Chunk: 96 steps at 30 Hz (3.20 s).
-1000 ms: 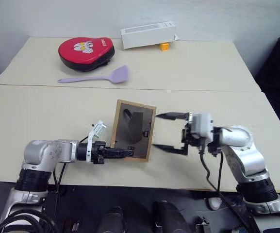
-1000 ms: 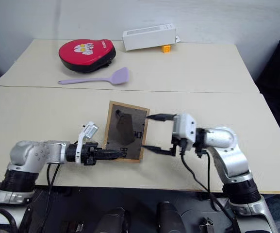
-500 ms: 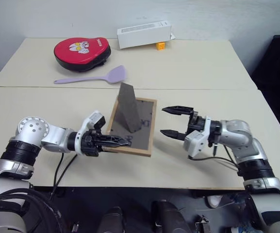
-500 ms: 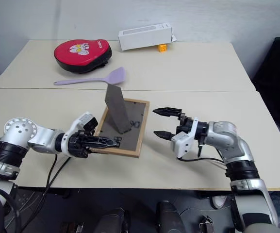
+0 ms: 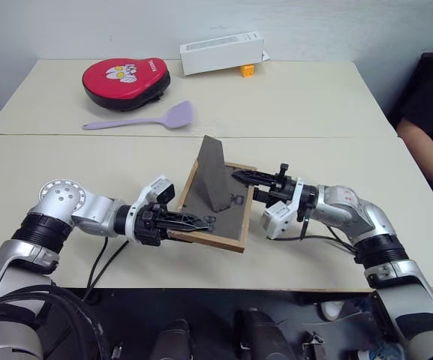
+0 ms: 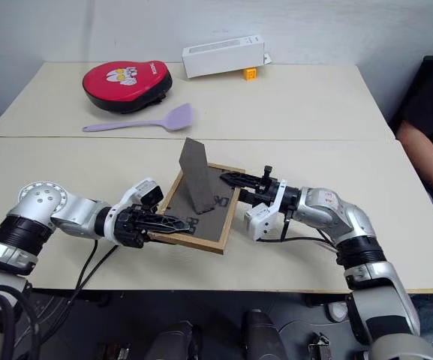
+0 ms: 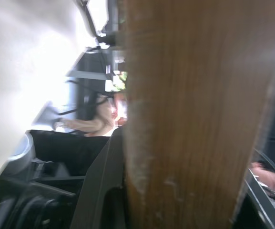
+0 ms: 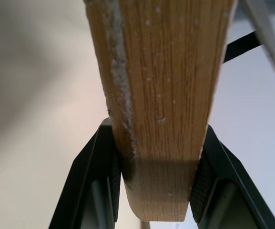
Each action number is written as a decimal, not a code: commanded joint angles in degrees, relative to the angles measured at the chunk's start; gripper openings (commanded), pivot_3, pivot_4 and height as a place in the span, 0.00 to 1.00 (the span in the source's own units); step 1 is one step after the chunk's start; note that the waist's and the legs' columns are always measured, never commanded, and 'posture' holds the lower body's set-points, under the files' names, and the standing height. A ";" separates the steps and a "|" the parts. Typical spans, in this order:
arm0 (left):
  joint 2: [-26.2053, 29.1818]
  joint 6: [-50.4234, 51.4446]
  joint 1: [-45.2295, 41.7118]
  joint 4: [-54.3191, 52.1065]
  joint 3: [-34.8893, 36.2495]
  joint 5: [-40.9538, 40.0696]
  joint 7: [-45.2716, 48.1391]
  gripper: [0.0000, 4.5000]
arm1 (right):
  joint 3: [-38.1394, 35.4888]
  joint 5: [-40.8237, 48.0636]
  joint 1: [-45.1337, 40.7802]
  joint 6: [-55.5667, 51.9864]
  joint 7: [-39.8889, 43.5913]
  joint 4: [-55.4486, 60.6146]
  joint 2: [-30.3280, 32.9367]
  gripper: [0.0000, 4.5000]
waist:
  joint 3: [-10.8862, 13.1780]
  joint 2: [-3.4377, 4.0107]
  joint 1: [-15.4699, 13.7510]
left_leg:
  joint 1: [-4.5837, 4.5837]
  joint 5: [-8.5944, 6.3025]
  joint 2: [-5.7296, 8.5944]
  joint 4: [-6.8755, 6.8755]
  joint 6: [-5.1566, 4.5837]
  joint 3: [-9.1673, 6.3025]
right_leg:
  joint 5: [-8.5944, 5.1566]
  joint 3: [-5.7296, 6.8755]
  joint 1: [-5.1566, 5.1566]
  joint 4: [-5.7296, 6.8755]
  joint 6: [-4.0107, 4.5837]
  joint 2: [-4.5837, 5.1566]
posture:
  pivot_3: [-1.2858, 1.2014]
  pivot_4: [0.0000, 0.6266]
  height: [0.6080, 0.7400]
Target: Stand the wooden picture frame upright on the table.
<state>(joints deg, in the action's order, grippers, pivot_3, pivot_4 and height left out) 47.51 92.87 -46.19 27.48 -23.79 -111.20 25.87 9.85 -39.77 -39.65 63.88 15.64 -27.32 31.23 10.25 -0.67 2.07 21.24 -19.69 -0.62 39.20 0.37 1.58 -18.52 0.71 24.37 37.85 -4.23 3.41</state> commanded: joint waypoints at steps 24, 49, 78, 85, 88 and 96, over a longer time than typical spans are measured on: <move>10.36 -40.15 19.76 -24.49 35.77 36.92 10.89 0.74 | 5.97 19.33 0.76 -0.98 0.34 -1.55 4.40 0.28 | -0.01 -0.06 1.13 | -0.05 0.05 -0.01 -0.07 0.03 0.25 | 0.00 -0.23 0.13 -0.07 0.01 -0.01 | 0.52 0.24 1.00; 11.77 -29.41 26.92 -22.46 37.51 33.25 20.28 0.74 | 3.98 28.78 4.49 -3.06 2.73 2.29 5.73 0.28 | 0.00 -0.08 1.30 | -0.05 0.04 -0.12 -0.16 -0.01 0.31 | -0.01 -0.28 0.19 0.06 0.03 -0.04 | 0.52 0.24 1.00; -5.89 -73.17 31.16 -37.55 37.71 70.23 30.63 1.00 | -12.34 70.29 11.37 -72.41 31.27 -2.07 -4.54 0.28 | -0.05 -0.08 -0.19 | -0.09 -0.11 -0.12 -0.10 -0.28 0.41 | 0.03 -0.33 0.10 -0.01 -0.04 0.06 | 0.52 0.24 1.00; -5.88 -73.25 31.31 -37.52 37.79 71.10 30.68 1.00 | -13.51 66.56 12.97 -75.86 28.83 -1.32 -3.10 0.28 | -0.19 -0.16 -0.36 | -0.16 -0.11 -0.11 -0.08 -0.28 0.41 | 0.03 -0.35 0.04 -0.04 -0.05 0.08 | 0.52 0.24 1.00; -5.83 -73.35 31.12 -37.43 37.56 71.37 31.03 1.00 | -13.78 65.61 12.99 -76.95 28.60 -0.85 -2.89 0.28 | -0.25 -0.19 -0.47 | -0.18 -0.12 -0.10 -0.08 -0.29 0.38 | 0.04 -0.33 -0.03 -0.09 -0.05 0.09 | 0.52 0.24 1.00; -4.68 -74.89 31.15 -34.92 37.67 74.09 34.15 1.00 | -16.88 65.66 15.93 -80.26 28.33 5.78 -0.41 0.85 | -0.24 -0.18 -0.71 | -0.10 -0.13 -0.09 -0.10 -0.31 0.33 | 0.04 -0.26 -0.03 -0.10 -0.07 0.11 | 0.52 0.24 1.00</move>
<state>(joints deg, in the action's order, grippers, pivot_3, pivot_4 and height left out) 41.95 18.93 -14.60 -7.69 12.49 -37.64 59.53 -4.95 26.95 -25.04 -15.45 45.62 -21.31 29.00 10.01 -0.85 1.37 21.14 -19.83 -0.71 39.10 0.06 1.91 -18.48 0.44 24.34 37.74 -4.30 3.53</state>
